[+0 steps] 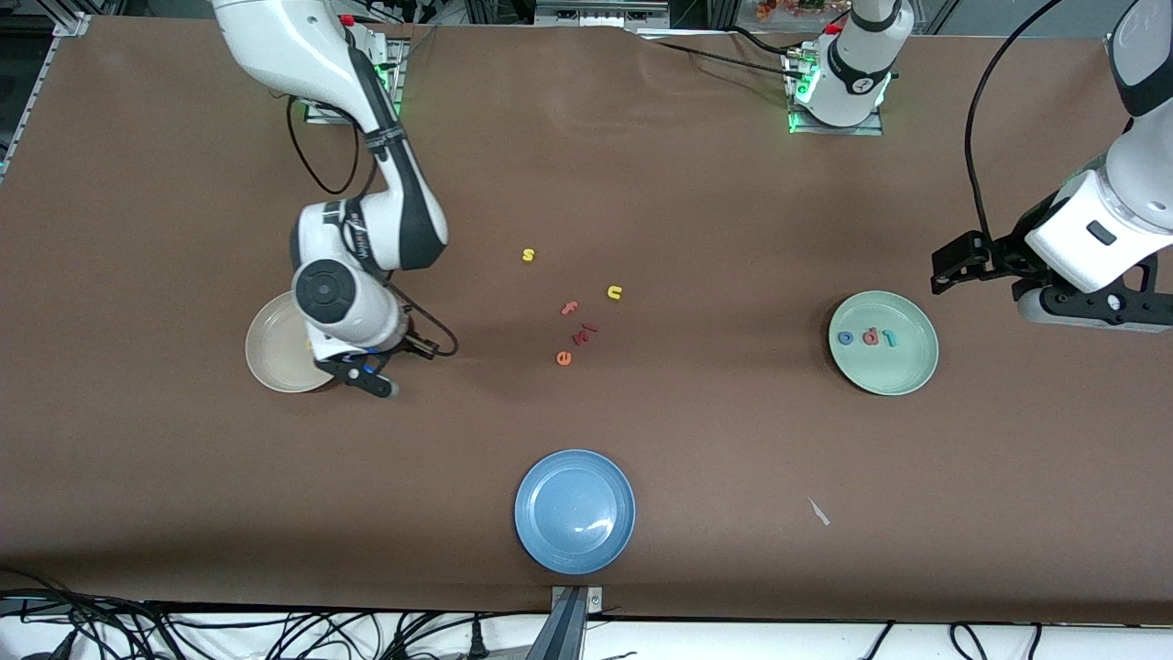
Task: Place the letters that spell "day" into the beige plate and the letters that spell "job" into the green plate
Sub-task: 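Place the green b on the beige plate with the right gripper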
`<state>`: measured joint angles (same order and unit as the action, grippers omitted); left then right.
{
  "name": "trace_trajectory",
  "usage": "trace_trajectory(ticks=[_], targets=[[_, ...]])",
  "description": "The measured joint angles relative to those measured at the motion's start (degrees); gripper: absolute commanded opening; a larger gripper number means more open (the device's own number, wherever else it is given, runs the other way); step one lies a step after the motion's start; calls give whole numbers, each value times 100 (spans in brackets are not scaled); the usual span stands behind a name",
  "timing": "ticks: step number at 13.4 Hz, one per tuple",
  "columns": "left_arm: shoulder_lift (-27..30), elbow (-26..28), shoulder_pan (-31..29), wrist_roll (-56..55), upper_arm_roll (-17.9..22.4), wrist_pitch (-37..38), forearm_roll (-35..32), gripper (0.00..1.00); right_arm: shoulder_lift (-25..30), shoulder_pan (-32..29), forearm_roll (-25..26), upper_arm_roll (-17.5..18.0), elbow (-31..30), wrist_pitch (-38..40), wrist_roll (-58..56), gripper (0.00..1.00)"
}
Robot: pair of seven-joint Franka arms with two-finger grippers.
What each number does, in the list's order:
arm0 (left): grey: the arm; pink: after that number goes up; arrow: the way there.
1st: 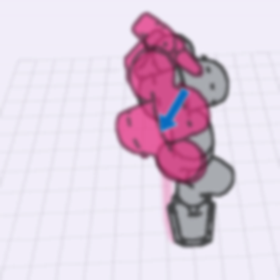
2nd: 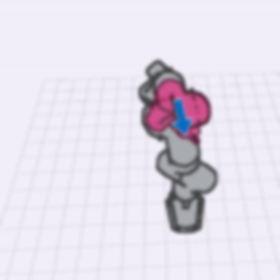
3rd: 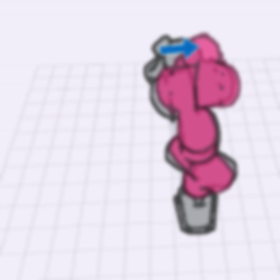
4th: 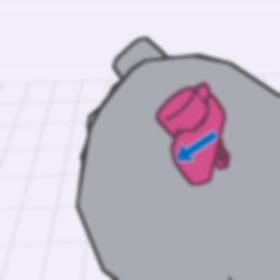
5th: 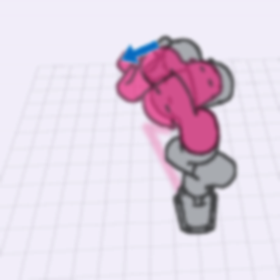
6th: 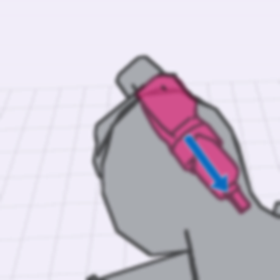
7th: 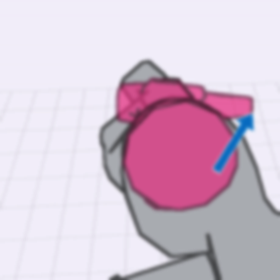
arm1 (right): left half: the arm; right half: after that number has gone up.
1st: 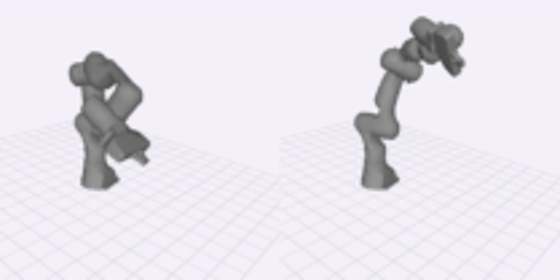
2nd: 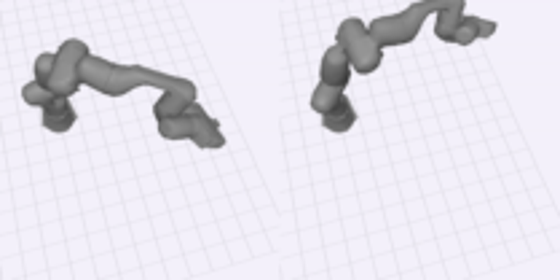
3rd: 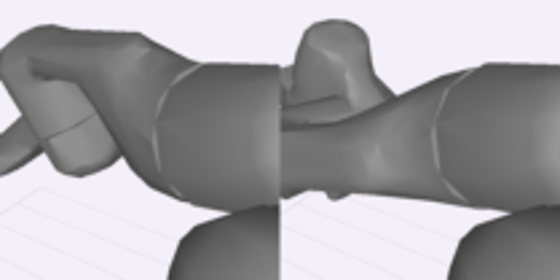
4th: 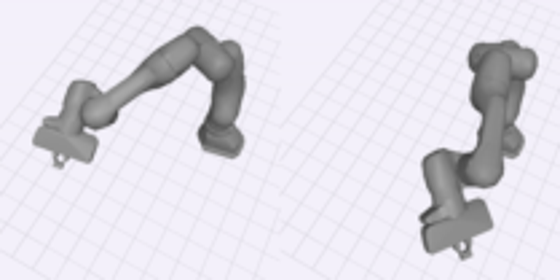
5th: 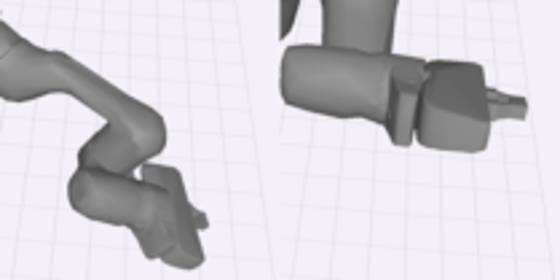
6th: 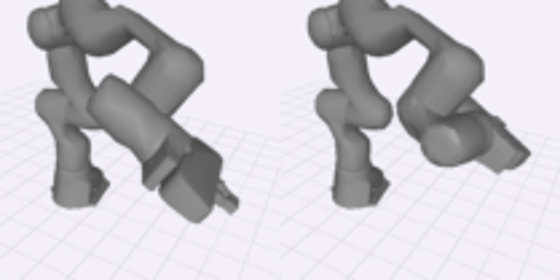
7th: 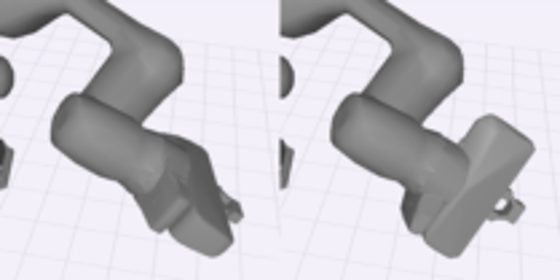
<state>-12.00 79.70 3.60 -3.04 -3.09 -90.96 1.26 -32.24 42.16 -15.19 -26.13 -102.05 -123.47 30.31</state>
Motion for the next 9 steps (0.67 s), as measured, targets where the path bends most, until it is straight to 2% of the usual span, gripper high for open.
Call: trace_trajectory(ticks=[3,5,6,7,9], targets=[[17,193,0,4,10,-79,0,100,390,-13,9,-521,-685,-118,-972,10],[4,197,-2,3,33,-126,0,100,590,-23,9,-748,-1267,-662,-1592,13],[-5,197,-7,3,49,-130,0,100,650,-26,9,-792,-1568,-997,-1812,47],[-29,197,-33,1,68,-134,0,100,668,-25,9,-799,-1794,-1268,-1962,99],[-117,197,-187,5,82,-156,0,100,670,-7,9,-792,-1962,-1459,-2034,100]])
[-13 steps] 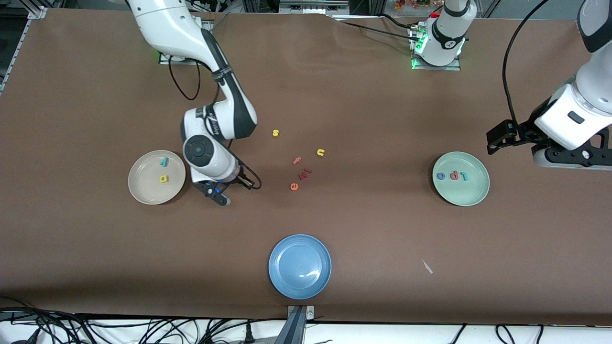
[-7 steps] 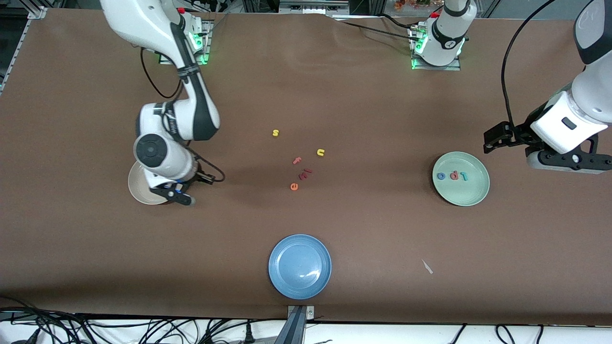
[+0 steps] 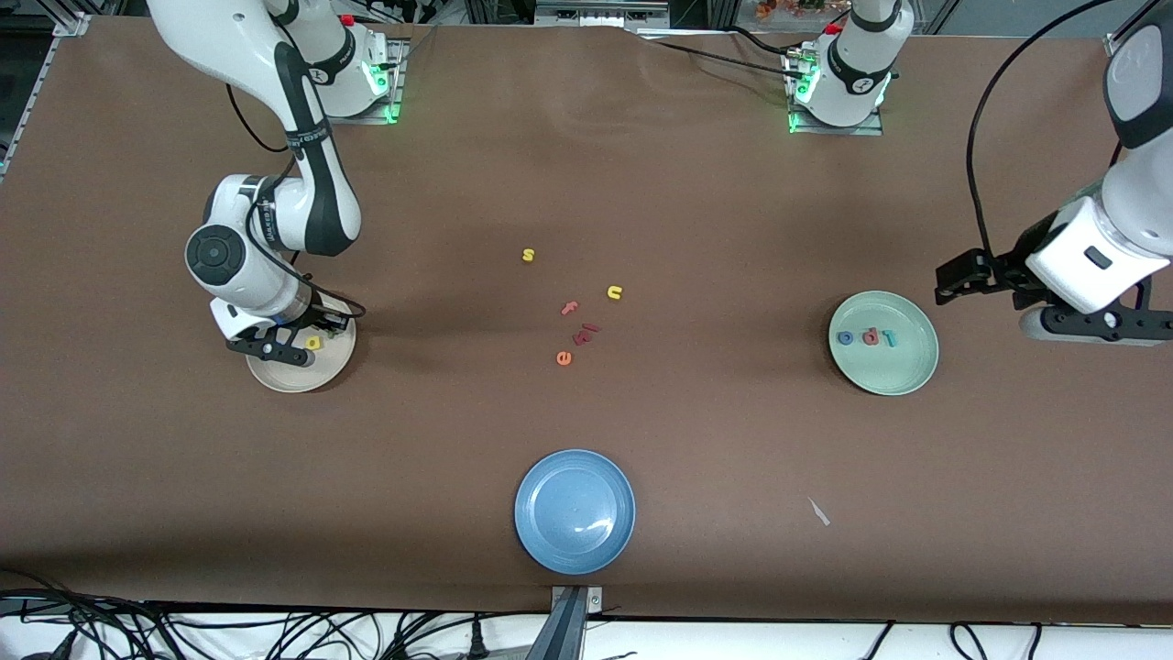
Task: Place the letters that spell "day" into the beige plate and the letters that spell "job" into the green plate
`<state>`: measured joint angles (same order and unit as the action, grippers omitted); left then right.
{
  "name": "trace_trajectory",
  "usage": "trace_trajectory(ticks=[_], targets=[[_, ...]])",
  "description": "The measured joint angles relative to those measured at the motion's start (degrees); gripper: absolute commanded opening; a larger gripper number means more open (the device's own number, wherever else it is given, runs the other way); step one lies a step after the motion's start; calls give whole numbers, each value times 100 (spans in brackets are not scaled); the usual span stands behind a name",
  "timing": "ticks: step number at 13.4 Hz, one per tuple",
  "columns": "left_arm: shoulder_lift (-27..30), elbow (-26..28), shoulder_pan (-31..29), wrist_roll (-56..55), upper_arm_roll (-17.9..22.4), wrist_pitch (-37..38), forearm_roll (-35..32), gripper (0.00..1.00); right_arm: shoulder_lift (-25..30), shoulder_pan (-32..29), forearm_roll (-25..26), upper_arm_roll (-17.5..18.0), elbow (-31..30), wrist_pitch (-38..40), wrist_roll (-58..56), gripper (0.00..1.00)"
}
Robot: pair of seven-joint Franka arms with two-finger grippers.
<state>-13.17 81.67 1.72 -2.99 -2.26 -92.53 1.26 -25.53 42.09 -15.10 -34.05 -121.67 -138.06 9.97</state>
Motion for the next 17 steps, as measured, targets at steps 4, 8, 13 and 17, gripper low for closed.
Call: trace_trajectory(ticks=[4,8,13,17], targets=[[-75,-1,-66,2,-4,-49,0,100,161,32,0,8,420,735,-13,100],[-75,-10,-61,2,-7,-52,0,100,278,44,-1,21,1381,2154,210,100],[-75,-15,-50,2,-21,-53,0,100,280,93,-1,57,2193,3381,475,100],[-75,-18,-41,2,-21,-54,0,100,290,130,21,117,2614,3792,480,100]])
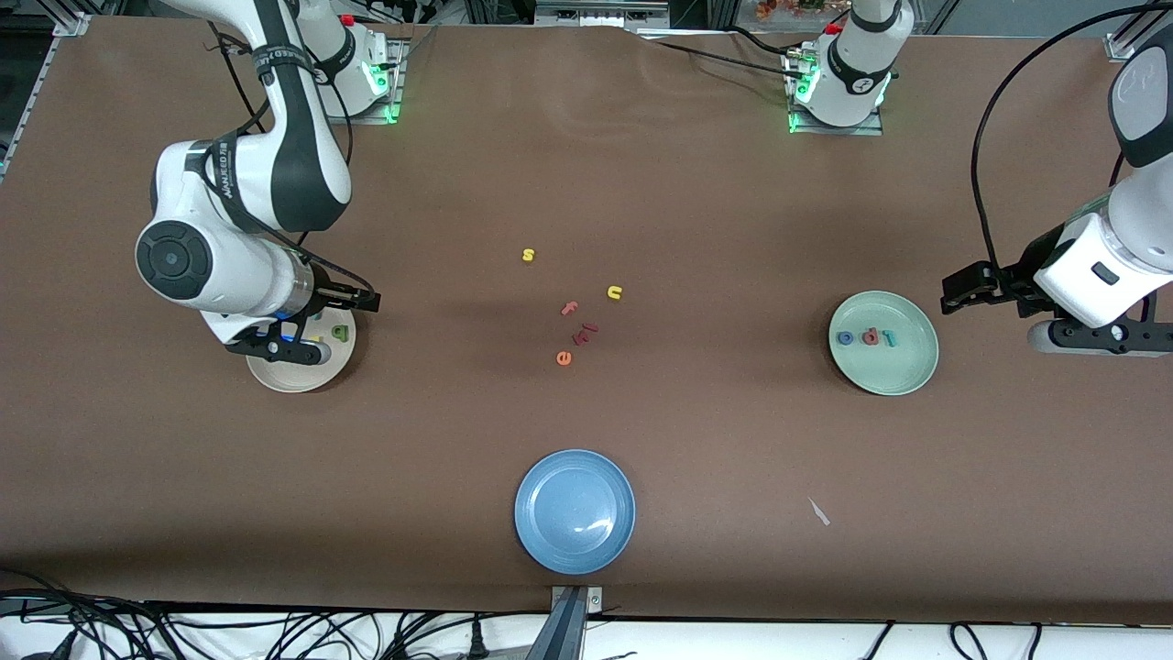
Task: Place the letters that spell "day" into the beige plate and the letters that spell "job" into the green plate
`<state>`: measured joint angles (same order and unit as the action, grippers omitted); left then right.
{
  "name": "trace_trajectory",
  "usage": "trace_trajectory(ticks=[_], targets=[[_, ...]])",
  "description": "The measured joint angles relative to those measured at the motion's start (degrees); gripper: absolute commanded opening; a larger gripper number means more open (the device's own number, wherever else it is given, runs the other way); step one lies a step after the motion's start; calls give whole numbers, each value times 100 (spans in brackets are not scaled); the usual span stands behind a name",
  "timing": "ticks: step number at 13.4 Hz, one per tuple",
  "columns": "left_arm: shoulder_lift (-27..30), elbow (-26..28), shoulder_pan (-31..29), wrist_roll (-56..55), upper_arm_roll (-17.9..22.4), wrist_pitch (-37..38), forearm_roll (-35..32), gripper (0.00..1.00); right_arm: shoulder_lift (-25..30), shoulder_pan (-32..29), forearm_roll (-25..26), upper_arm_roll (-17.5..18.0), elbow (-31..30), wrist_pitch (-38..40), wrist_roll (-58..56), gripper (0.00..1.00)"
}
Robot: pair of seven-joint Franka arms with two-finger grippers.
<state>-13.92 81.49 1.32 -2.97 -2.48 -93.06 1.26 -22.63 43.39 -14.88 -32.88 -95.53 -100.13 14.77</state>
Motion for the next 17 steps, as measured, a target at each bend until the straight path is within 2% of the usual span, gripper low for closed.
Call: trace_trajectory(ticks=[2,3,5,7,9,12,17], targets=[[0,0,0,0,0,0,0,100,54,20,306,120,106,139,0,100],[0,-1,0,0,1,0,0,100,152,-95,529,354,126,181,0,100],[0,-2,0,0,2,0,0,100,468,-735,975,1172,139,300,16,100],[0,-2,0,0,2,0,0,100,833,-1655,1210,2009,148,515,4,100],[0,-2,0,0,2,0,0,100,1103,-2423,1301,2515,148,728,-283,100],[0,-3,-6,0,16,-1,0,100,1348,-2778,1592,2607,148,975,-708,100],[0,-3,-7,0,8,-1,0,100,1883,-3227,1651,2607,152,1379,-801,100]])
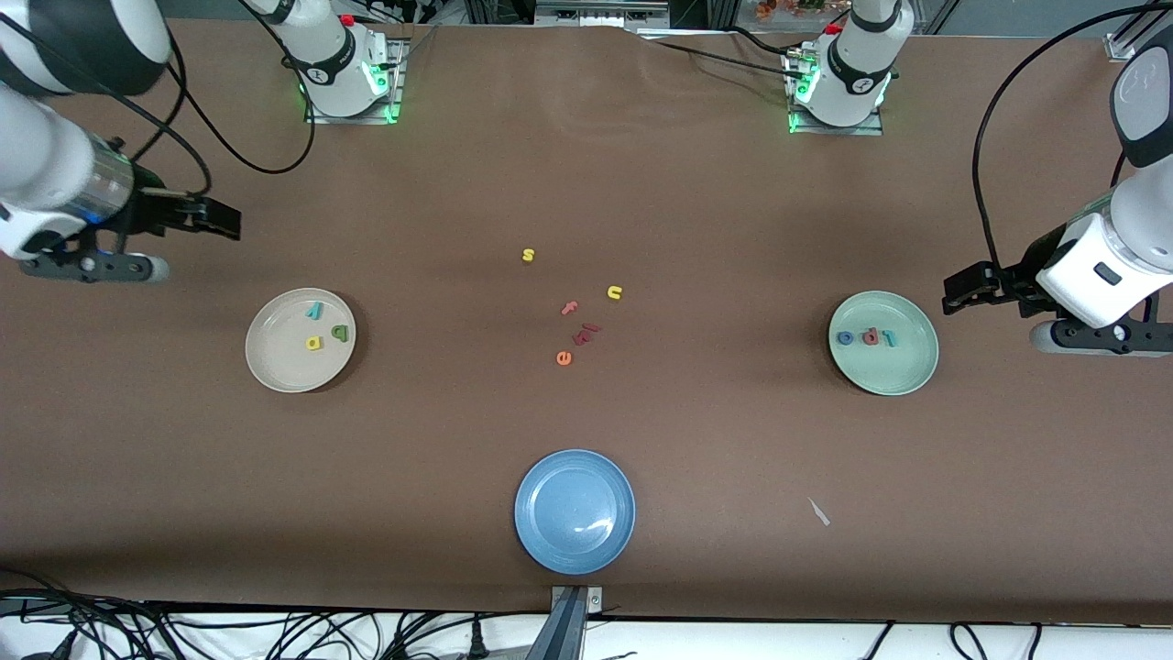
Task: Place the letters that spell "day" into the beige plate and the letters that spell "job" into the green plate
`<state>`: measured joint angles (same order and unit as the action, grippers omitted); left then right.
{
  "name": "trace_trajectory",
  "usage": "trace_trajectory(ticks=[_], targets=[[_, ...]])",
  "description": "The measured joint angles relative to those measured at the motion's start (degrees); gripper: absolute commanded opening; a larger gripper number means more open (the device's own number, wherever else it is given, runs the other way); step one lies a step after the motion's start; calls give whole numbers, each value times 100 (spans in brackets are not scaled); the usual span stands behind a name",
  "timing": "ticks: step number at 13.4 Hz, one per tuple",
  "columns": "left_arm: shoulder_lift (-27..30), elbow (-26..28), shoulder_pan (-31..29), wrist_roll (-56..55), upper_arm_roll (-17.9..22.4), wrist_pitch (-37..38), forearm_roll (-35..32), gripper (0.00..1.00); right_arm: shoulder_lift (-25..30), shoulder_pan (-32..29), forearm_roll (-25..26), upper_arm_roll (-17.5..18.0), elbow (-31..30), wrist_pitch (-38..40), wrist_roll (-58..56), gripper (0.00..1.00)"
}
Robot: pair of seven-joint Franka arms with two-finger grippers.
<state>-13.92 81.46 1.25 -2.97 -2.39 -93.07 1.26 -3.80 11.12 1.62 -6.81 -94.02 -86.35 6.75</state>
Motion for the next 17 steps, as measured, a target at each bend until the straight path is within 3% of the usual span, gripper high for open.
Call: trace_trajectory(ticks=[17], targets=[[0,0,19,0,5,0,-325,100,54,-260,-1,16,28,-102,-417,100]])
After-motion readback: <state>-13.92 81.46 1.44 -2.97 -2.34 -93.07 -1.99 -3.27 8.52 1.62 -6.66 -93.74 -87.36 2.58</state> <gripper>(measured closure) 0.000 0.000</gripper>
